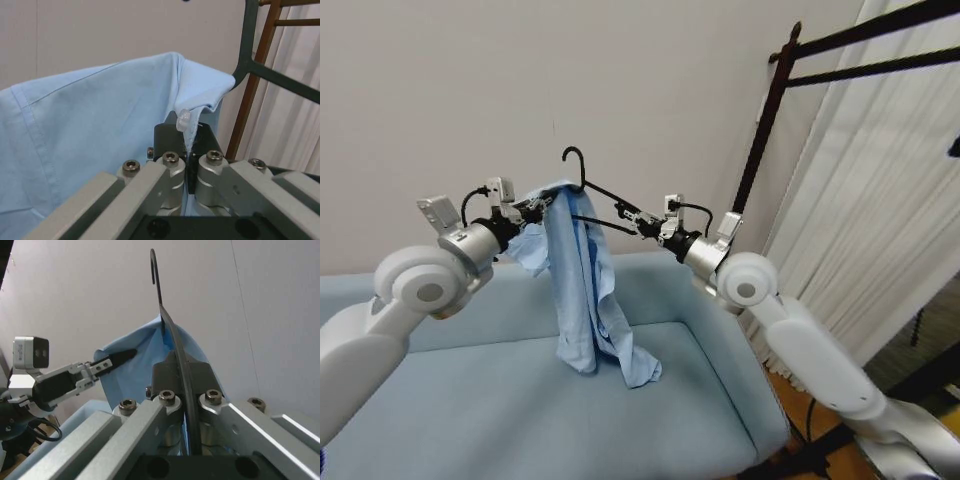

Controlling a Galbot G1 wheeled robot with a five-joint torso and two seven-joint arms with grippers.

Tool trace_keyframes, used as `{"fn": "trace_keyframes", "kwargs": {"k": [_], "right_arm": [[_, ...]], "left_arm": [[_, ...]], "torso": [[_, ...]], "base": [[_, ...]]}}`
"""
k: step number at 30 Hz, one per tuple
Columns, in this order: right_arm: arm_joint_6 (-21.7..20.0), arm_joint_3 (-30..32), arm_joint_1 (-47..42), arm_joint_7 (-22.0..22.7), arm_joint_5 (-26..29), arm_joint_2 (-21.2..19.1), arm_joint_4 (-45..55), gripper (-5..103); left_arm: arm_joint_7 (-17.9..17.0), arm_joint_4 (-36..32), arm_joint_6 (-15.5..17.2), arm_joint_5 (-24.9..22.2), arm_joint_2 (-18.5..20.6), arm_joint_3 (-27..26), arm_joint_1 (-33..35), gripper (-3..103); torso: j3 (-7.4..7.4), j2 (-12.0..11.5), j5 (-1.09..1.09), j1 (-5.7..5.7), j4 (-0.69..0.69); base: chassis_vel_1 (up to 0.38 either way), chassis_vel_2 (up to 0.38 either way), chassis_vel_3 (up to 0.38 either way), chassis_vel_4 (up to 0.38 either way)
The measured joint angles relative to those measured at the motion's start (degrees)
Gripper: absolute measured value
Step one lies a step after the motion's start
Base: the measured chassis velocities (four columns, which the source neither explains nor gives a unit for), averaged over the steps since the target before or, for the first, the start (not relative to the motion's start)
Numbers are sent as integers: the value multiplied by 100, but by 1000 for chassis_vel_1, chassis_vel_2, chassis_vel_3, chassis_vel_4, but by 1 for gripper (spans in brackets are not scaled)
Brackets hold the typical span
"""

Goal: Pick up the clothes from the sofa and hang them on the clothes hanger.

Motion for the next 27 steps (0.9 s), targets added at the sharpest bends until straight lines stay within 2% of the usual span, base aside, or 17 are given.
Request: {"fn": "trace_keyframes", "kwargs": {"k": [17, 20, 24, 26, 27], "right_arm": [[93, -23, 54, -46, 52, -22, 111, 1], [96, -23, 53, -58, 51, -38, 120, 1], [106, -22, 34, -92, 49, -109, 154, 1], [106, -22, 24, -99, 48, -123, 165, 1], [106, -22, 15, -106, 48, -137, 180, 1]], "left_arm": [[-27, -237, -54, 185, -58, -95, 342, 1], [-28, -237, -68, 233, -69, -94, 347, -2], [-10, -229, -99, 267, -100, -94, 330, 18], [-9, -232, -102, 274, -113, -91, 330, 18], [-9, -239, -104, 286, -129, -87, 331, 24]], "torso": [[0, 0, 0, -1, 1], [0, 0, 0, 0, 0], [0, 0, 0, 0, 0], [0, 0, 0, 0, 0], [0, 0, 0, -1, 0]], "base": [[0, 0, 0, 0], [0, 0, 0, 0], [0, 0, 0, 0], [0, 0, 0, 0], [0, 0, 0, 0]]}}
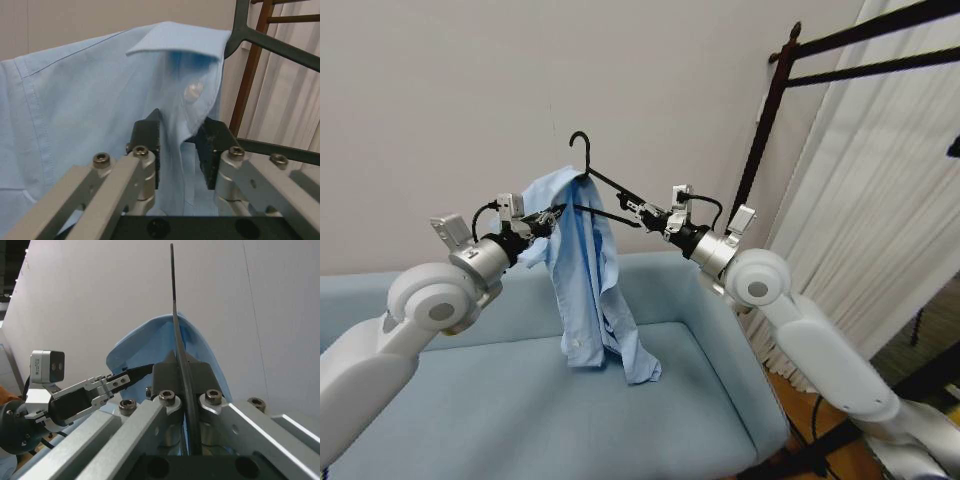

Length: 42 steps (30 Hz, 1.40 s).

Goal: Pick up the clothes from the sofa and hang them on the clothes hanger.

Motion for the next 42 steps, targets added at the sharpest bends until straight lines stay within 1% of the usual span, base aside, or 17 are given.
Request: {"fn": "trace_keyframes", "kwargs": {"k": [3, 5, 9, 11, 14, 15, 17, 20, 21, 23, 25, 27, 29, 31, 33, 38, 42], "right_arm": [[0, 1, -7, -7, -1, -25, 10, 1], [2, 6, -6, -9, -1, -30, 10, 1], [66, 77, -12, -89, -1, -62, -46, 1], [87, 118, -33, -152, -1, -80, -70, 1], [119, 275, -112, -531, -12, -157, -195, 1], [119, 275, -112, -531, -12, -157, -195, 1], [100, 374, -129, -971, -23, -239, -338, 1], [-34, 430, -101, -1491, -21, -380, -508, 1], [-34, 430, -101, -1491, -21, -380, -508, 1], [-186, 431, -17, -1993, 42, -549, -690, 1], [-257, 426, 27, -2185, 113, -608, -752, 1], [-267, 426, 31, -2211, 127, -614, -761, 1], [-297, 426, 37, -2308, 184, -629, -810, 1], [-300, 429, 32, -2337, 190, -630, -826, 1], [-303, 441, 6, -2423, 174, -633, -885, 1], [-298, 450, 38, -2369, 151, -559, -955, 1], [-259, 450, 68, -2255, 119, -488, -973, 1]], "left_arm": [[0, -13, -1, 18, -22, 1, 11, 40], [0, -23, 0, 18, -23, -2, 13, 40], [5, -63, -14, 16, 29, -109, 48, 61], [6, -71, -32, 15, 70, -150, 68, 61], [18, -92, -78, -2, 241, -263, 136, 77], [18, -92, -78, -2, 241, -263, 136, 77], [77, -44, -85, -69, 371, -315, 141, 88], [422, 165, 43, -300, 491, -336, -72, 98], [422, 165, 43, -300, 491, -336, -72, 98], [1011, 601, 361, -623, 544, -154, -689, 100], [1432, 959, 538, -731, 559, 24, -1181, 100], [1527, 1031, 581, -755, 563, 51, -1262, 100], [2101, 1452, 828, -839, 592, 165, -1649, 100], [2275, 1568, 882, -842, 599, 191, -1719, 100], [2636, 1798, 955, -774, 606, 218, -1775, 100], [2943, 1780, 967, -530, 627, 130, -1581, 100], [2974, 1555, 910, -408, 663, 76, -1393, 100]], "torso": [[0, 0, 0, 0, 0], [0, 0, 0, 0, 0], [0, 0, 0, 0, 1], [0, 0, 0, 0, 1], [0, 0, 0, 0, 1], [0, 0, 0, 0, 1], [0, 0, 0, 0, 1], [0, 0, -1, 0, 2], [0, 0, -1, 0, 2], [0, 0, 0, 0, 0], [0, 0, 0, 1, -2], [0, 0, 1, 1, -2], [0, 0, 1, 1, 0], [0, 0, 0, 1, 1], [0, 0, -1, 1, 2], [0, 0, -1, 1, 0], [0, 0, -1, 1, 1]], "base": [[0, 0, 0, 0], [0, 0, 0, 0], [0, 0, 0, 0], [0, 0, 0, 0], [0, 0, 0, 0], [0, 0, 0, 0], [0, 0, 0, 0], [0, 0, 0, 0], [0, 0, 0, 0], [0, 0, 0, 0], [0, 0, 0, 0], [0, 0, 0, 0], [0, 0, 0, 0], [0, 0, 0, 0], [0, 0, 0, 0], [0, 0, 0, 0], [0, 0, 0, 0]]}}
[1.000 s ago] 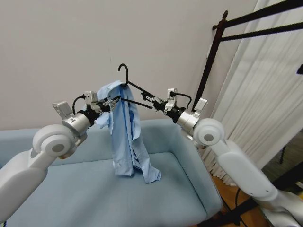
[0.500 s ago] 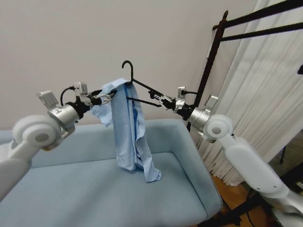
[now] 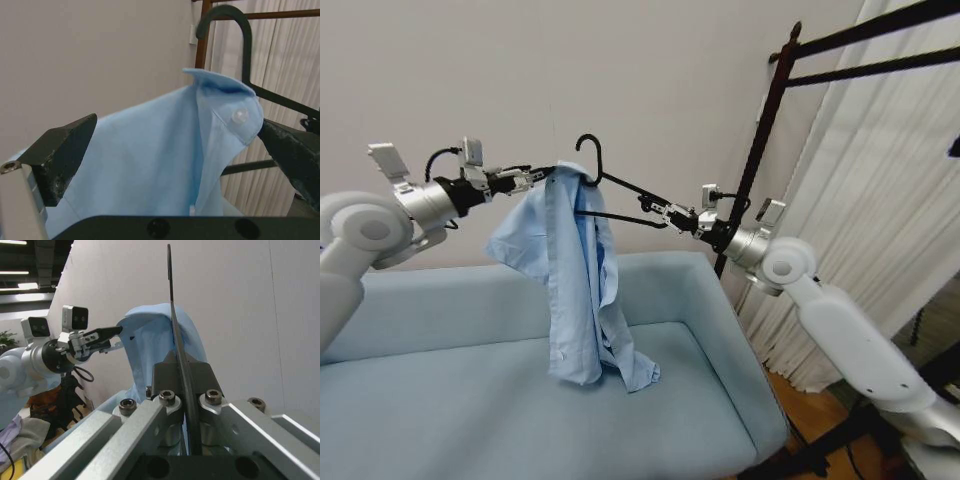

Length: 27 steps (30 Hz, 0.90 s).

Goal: Pick up the clothes from the sofa and hang them on the clothes hanger.

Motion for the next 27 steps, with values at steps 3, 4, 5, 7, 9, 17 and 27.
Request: {"fn": "trace_keyframes", "kwargs": {"k": [3, 4, 5, 7, 9, 17, 27], "right_arm": [[86, -16, 2, 189, -65, 71, 33, 1], [86, -16, 2, 189, -65, 71, 33, 1], [109, -18, 6, 247, -81, 92, 46, 1], [145, -19, 22, 347, -100, 129, 72, 1], [165, -26, 50, 437, -105, 158, 111, 1], [175, -45, 91, 546, -99, 144, 259, 1], [157, -71, 47, 648, -258, 87, 286, 1]], "left_arm": [[-85, -170, -53, 34, -43, -29, 93, 100], [-85, -170, -53, 34, -43, -29, 93, 100], [-121, -209, -73, 41, -59, -32, 116, 100], [-185, -264, -93, 45, -88, -36, 150, 100], [-259, -315, -98, 51, -128, -36, 173, 100], [-477, -394, -95, 71, -345, 56, 170, 103], [-623, -568, -215, 81, -296, 56, 224, 74]], "torso": [[0, 0, 1, 0, -1], [0, 0, 1, 0, -1], [0, 0, 1, 0, -1], [0, 0, 1, 0, -1], [0, 0, 1, 0, -1], [0, 0, 1, 0, -1], [0, 0, 1, 0, -1]], "base": [[0, 0, 0, 0], [0, 0, 0, 0], [0, 0, 0, 0], [0, 0, 0, 0], [0, 0, 0, 0], [0, 0, 0, 0], [0, 0, 0, 0]]}}
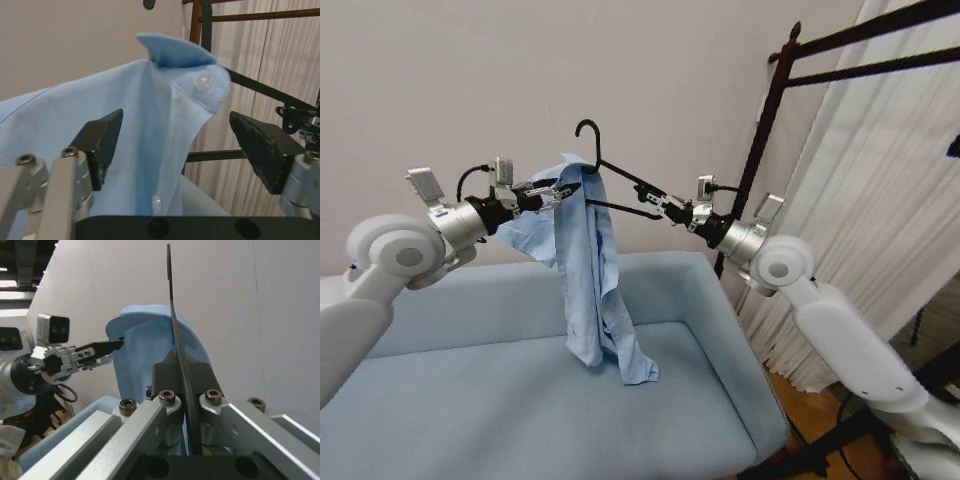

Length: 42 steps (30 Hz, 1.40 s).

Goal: Pick up the clothes from the sofa and hang them on the clothes hanger.

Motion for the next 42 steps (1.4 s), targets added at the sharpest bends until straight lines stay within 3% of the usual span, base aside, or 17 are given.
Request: {"fn": "trace_keyframes", "kwargs": {"k": [5, 8, 12, 14, 15, 17, 19, 42], "right_arm": [[-3, -38, 13, 151, -73, 50, 4, 1], [-3, -40, 18, 206, -102, 62, -1, 1], [-2, -40, 30, 244, -102, 29, 9, 1], [-2, -40, 36, 245, -93, 21, 19, 1], [-2, -38, 50, 245, -69, 10, 40, 1], [-2, -34, 59, 244, -46, 3, 57, 1], [-2, -24, 71, 241, 6, -10, 94, 1], [97, 97, 158, 330, -7, -37, -120, 1]], "left_arm": [[25, -68, -35, -5, 63, -66, 101, 52], [77, -78, -42, -6, 76, -98, 143, 47], [130, -80, -71, -5, 66, -125, 196, 24], [139, -78, -75, -5, 60, -126, 201, 24], [158, -70, -80, -2, 48, -126, 209, 14], [174, -64, -82, -1, 38, -126, 213, 14], [190, -49, -84, 6, 16, -126, 214, 3], [253, -382, -112, 124, 14, -369, 838, 0]], "torso": [[0, 0, -1, 0, 1], [0, 0, -1, 0, 1], [0, 0, 0, 0, 0], [0, 0, 0, 0, 0], [0, 0, -1, 0, 0], [0, 0, -1, 0, 0], [0, 0, -1, 0, 0], [0, 0, 0, 0, 0]], "base": [[0, 0, 0, 0], [0, 0, 0, 0], [0, 0, 0, 0], [0, 0, 0, 0], [0, 0, 0, 0], [0, 0, 0, 0], [0, 0, 0, 0], [0, 0, 0, 0]]}}
